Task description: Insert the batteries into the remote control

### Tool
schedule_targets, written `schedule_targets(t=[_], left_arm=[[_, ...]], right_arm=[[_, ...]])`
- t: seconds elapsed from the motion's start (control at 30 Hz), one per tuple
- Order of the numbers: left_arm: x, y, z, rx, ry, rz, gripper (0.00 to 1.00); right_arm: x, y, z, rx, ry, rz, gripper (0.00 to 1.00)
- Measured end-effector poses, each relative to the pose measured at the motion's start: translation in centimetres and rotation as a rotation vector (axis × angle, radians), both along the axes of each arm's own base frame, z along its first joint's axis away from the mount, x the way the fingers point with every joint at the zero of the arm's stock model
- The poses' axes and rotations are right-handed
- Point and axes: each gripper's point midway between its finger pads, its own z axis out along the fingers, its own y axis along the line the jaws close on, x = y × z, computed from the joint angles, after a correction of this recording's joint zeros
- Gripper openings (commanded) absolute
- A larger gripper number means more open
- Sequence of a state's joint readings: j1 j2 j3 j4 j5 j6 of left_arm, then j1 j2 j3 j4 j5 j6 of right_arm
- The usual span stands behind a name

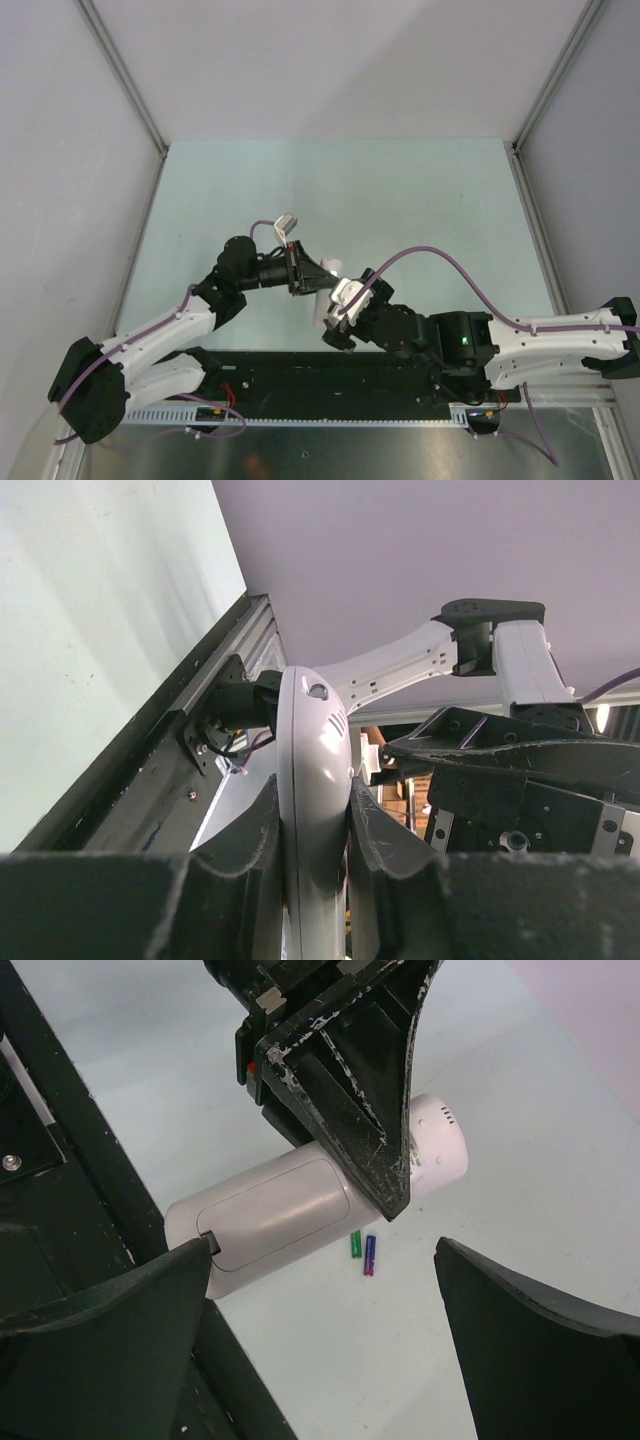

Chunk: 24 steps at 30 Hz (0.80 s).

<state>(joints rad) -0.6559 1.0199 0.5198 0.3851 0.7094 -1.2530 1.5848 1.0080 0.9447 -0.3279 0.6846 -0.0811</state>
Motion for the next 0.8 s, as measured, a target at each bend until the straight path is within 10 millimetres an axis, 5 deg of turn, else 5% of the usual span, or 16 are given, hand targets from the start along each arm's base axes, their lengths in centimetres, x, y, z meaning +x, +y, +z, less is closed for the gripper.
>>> schedule_targets(t=[0.8], left_arm=[[0.0,0.0,-0.7,0.058,-0.006,0.013,0.00]], right_arm=[[-0.4,0.5,-1.0,-0.035,0.012,0.026,1.00]])
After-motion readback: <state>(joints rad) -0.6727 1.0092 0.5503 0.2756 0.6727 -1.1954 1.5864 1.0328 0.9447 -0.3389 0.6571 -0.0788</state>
